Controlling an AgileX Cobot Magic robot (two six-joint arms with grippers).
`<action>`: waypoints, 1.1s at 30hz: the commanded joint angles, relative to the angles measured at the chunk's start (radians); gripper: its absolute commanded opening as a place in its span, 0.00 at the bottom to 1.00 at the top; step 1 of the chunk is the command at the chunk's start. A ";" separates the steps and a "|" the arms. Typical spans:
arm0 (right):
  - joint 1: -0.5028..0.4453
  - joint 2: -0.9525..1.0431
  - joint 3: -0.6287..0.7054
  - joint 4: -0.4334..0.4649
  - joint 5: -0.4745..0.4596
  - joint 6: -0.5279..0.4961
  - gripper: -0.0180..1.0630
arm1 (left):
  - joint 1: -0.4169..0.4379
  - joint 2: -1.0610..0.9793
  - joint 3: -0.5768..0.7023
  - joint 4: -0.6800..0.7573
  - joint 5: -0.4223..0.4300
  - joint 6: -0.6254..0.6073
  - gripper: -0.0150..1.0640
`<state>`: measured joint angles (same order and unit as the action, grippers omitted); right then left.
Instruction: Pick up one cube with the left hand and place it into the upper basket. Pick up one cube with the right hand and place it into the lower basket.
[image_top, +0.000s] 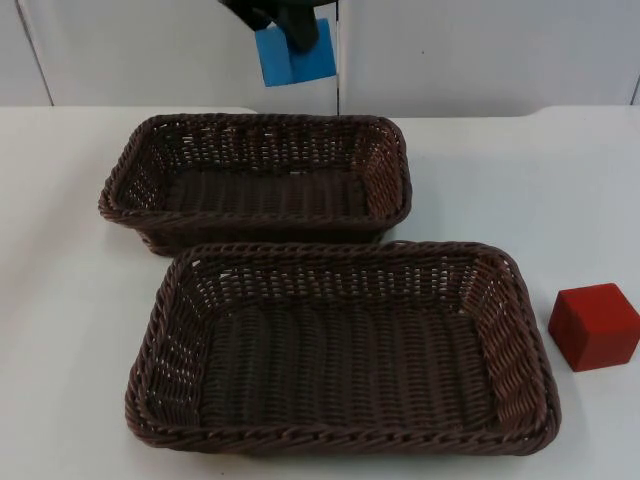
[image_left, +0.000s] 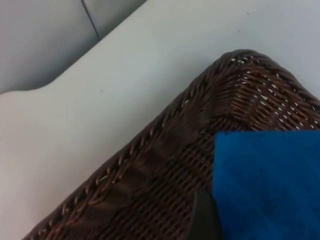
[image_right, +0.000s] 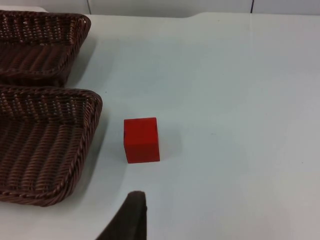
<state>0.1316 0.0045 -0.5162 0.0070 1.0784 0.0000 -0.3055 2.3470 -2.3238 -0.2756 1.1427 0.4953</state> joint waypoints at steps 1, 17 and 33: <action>-0.006 -0.004 0.001 0.004 0.000 -0.011 0.99 | 0.002 -0.012 -0.002 -0.017 0.013 -0.019 0.01; -0.006 -0.004 0.001 0.004 0.000 -0.011 0.99 | 0.002 -0.117 0.084 0.000 0.000 -0.113 0.01; -0.006 -0.004 0.001 0.004 0.000 -0.011 0.99 | 0.002 -0.450 0.839 -0.004 -0.611 -0.120 0.01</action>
<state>0.1316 0.0045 -0.5162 0.0070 1.0784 0.0000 -0.3055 1.9152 -1.5513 -0.2569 0.6320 0.3839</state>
